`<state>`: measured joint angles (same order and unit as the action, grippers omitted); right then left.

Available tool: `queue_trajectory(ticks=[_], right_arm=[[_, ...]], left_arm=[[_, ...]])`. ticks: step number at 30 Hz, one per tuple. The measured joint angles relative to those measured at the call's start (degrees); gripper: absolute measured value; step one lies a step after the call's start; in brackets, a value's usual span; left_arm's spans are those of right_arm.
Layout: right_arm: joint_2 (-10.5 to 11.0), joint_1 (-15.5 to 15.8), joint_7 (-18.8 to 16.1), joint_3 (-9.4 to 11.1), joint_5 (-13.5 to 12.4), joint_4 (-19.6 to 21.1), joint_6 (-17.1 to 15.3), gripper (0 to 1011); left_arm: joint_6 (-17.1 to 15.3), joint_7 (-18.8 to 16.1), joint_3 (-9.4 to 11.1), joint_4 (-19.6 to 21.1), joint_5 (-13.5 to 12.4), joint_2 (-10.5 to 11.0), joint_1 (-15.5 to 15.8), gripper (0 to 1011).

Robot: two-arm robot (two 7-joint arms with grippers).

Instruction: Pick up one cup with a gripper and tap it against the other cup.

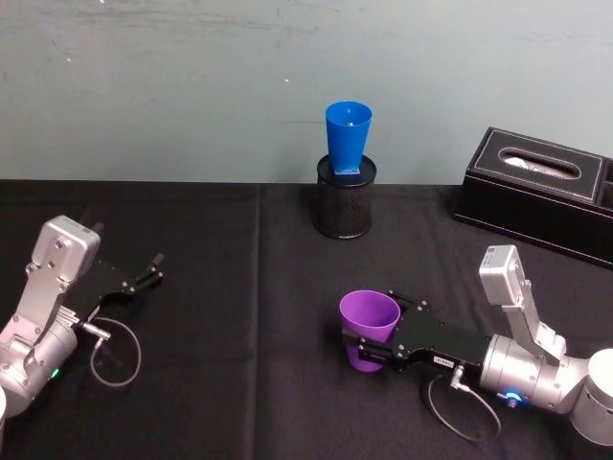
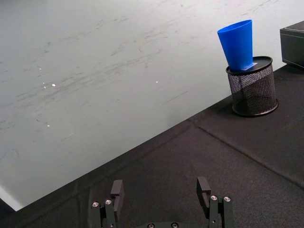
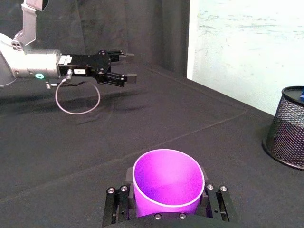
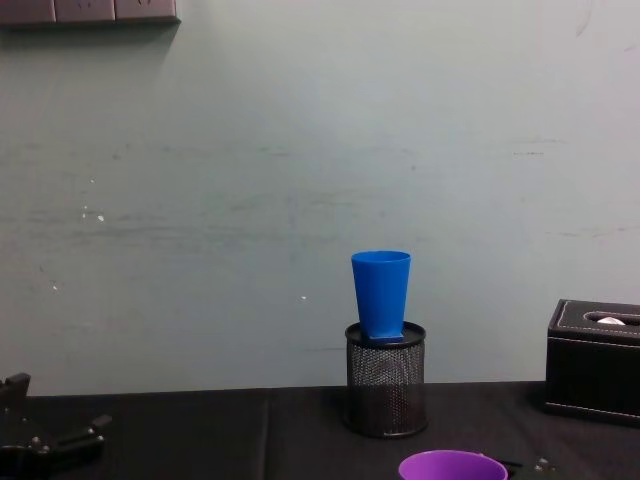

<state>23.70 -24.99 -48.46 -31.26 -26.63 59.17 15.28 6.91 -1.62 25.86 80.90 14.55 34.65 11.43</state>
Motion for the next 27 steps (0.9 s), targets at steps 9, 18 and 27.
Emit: queue_trajectory(ticks=[9,18,27], right_arm=[[0.0,0.0,0.0,0.0,0.0,0.0,0.0,741],[1.2,0.6,1.1,1.9,-2.0,3.9,-3.3,741],[3.5,0.0,2.5,2.8,-3.1,9.4,-7.2,741]], left_arm=[[0.0,0.0,0.0,0.0,0.0,0.0,0.0,1012],[0.0,0.0,0.0,0.0,0.0,0.0,0.0,1011],[0.0,0.0,0.0,0.0,0.0,0.0,0.0,1011]])
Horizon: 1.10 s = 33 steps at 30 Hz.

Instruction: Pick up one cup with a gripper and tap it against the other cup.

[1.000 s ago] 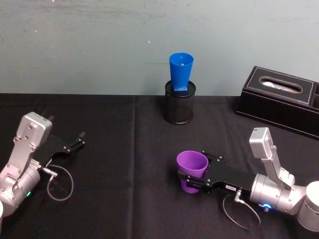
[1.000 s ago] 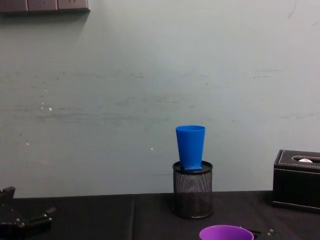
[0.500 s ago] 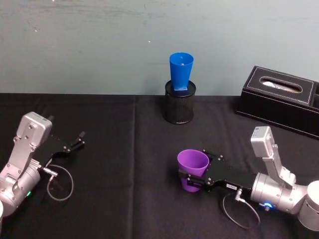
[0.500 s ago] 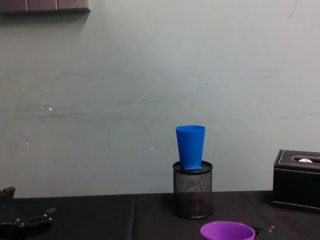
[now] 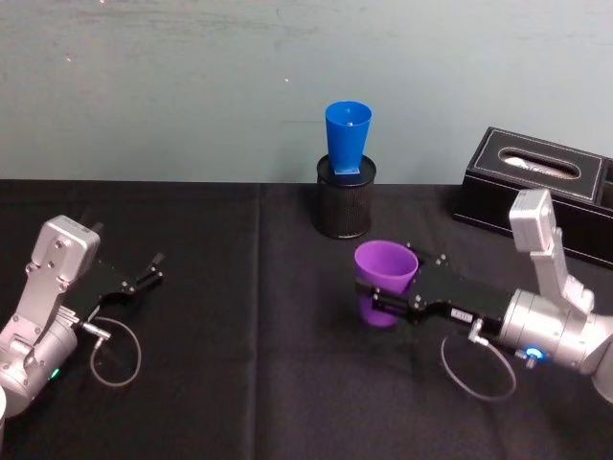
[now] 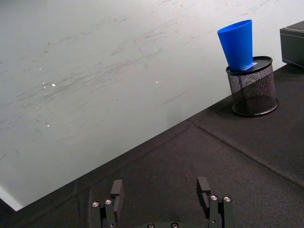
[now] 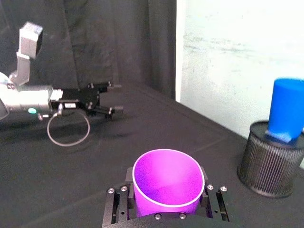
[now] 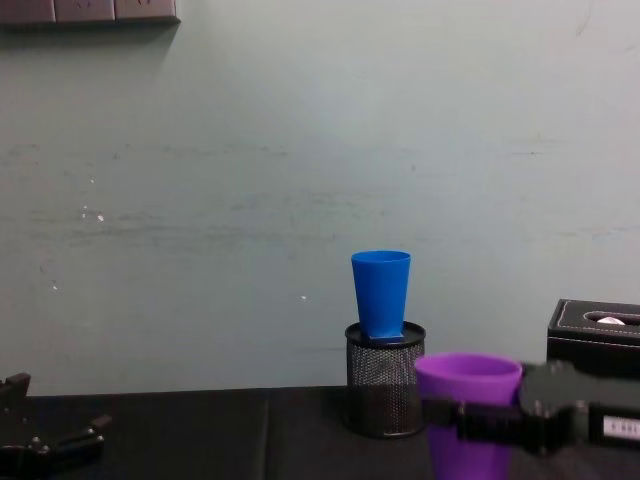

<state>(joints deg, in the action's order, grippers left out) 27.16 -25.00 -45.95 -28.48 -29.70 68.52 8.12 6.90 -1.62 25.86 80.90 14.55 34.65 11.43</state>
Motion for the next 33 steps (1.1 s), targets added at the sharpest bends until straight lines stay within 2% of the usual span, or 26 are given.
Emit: queue_trajectory(ticks=[7,11,18,33], right_arm=[[1.8,-1.1,2.0,0.5,-0.7,6.0,-3.8,741],[2.1,-2.1,2.9,0.5,-1.6,7.8,-6.4,741],[2.2,-3.9,3.3,0.3,-3.8,8.9,-9.4,741],[3.0,-6.1,4.0,-1.9,-4.7,10.5,-11.7,741]], left_arm=[[0.0,0.0,0.0,0.0,0.0,0.0,0.0,1011],[0.0,0.0,0.0,0.0,0.0,0.0,0.0,1011],[0.0,0.0,0.0,0.0,0.0,0.0,0.0,1011],[0.0,0.0,0.0,0.0,0.0,0.0,0.0,1011]])
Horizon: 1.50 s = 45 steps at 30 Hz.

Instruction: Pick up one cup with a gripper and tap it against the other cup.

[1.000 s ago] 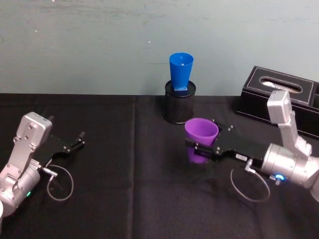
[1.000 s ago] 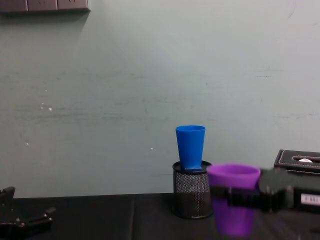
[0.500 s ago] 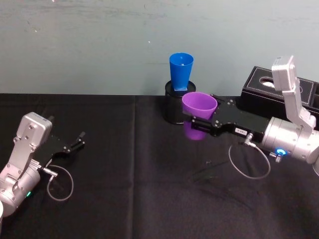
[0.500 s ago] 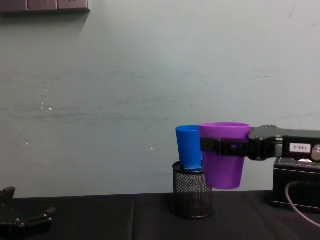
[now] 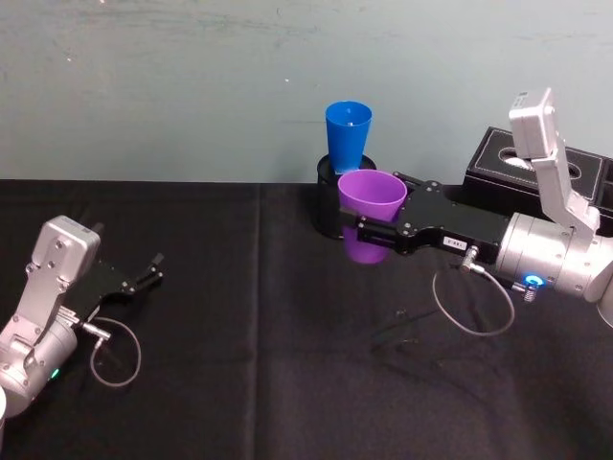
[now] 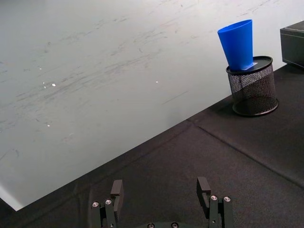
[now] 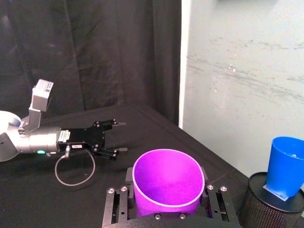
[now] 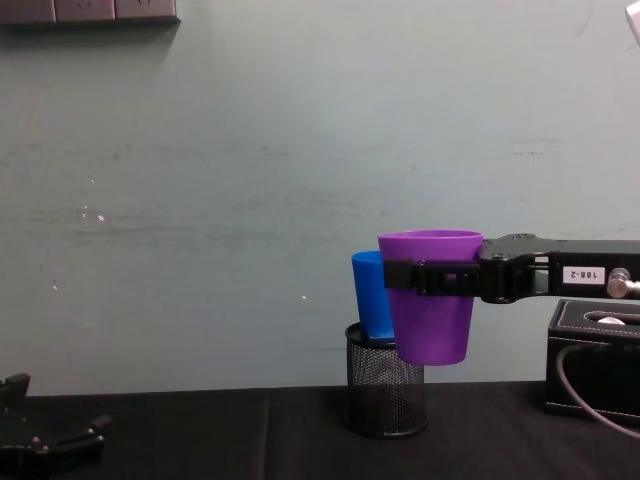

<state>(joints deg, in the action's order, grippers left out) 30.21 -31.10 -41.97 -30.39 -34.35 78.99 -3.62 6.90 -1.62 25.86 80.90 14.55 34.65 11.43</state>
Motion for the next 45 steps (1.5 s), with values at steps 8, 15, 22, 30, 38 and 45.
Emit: queue_trajectory(ticks=[8,15,22,30,38,45], right_arm=[[-0.1,0.1,0.0,0.1,0.0,-0.1,0.1,741],[-0.1,0.1,-0.1,0.2,0.0,-0.2,0.2,741],[-0.2,0.1,-0.1,0.3,0.0,-0.2,0.3,741],[-0.2,0.2,-0.1,0.3,0.0,-0.3,0.3,741],[-0.2,0.2,-0.1,0.3,0.1,-0.3,0.3,741],[-0.2,0.2,-0.1,0.3,0.1,-0.3,0.3,741]], left_arm=[[0.0,0.0,0.0,0.0,0.0,0.0,0.0,1012],[0.0,0.0,0.0,0.0,0.0,0.0,0.0,1011],[0.0,0.0,0.0,0.0,0.0,0.0,0.0,1011],[0.0,0.0,0.0,0.0,0.0,0.0,0.0,1011],[0.0,0.0,0.0,0.0,0.0,0.0,0.0,1012],[0.0,0.0,0.0,0.0,0.0,0.0,0.0,1011]])
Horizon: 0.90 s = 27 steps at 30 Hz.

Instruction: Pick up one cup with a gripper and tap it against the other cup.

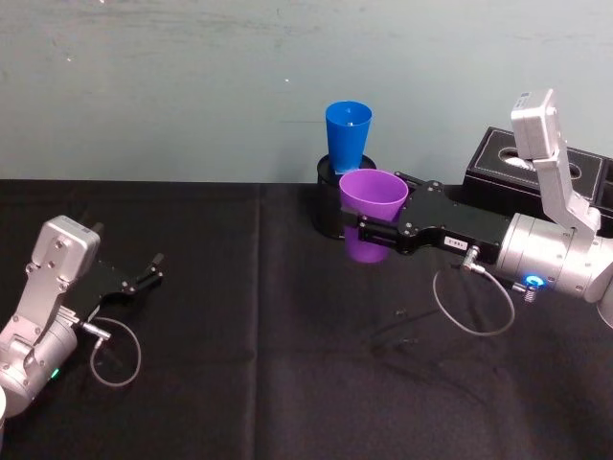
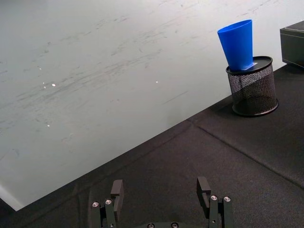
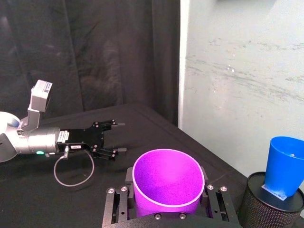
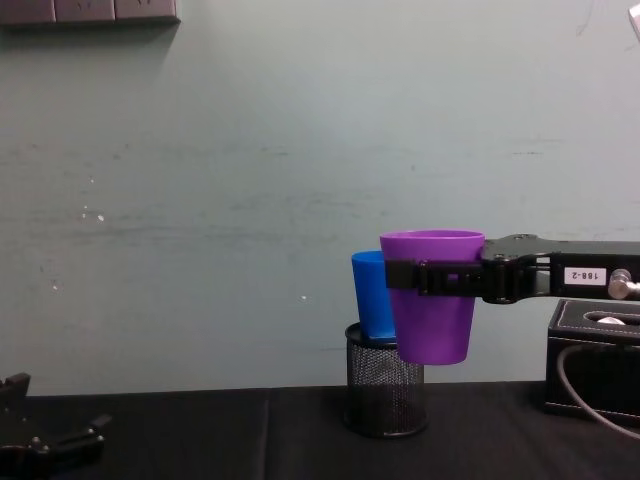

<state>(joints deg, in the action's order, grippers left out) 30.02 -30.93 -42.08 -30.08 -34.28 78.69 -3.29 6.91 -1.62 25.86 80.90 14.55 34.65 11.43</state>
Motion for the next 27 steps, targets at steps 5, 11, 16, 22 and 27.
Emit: queue_trajectory(ticks=[5,11,16,22,27], right_arm=[[0.0,0.0,0.0,0.0,0.0,0.0,0.0,741],[0.0,0.0,0.0,0.0,0.0,0.0,0.0,741],[0.0,0.0,0.0,0.0,0.0,0.0,0.0,741],[0.0,0.0,0.0,0.0,0.0,0.0,0.0,741],[0.0,0.0,0.0,0.0,0.0,0.0,0.0,741]], left_arm=[[0.0,0.0,0.0,0.0,0.0,0.0,0.0,1011],[0.0,0.0,0.0,0.0,0.0,0.0,0.0,1011],[0.0,0.0,0.0,0.0,0.0,0.0,0.0,1011],[0.0,0.0,0.0,0.0,0.0,0.0,0.0,1011],[0.0,0.0,0.0,0.0,0.0,0.0,0.0,1011]])
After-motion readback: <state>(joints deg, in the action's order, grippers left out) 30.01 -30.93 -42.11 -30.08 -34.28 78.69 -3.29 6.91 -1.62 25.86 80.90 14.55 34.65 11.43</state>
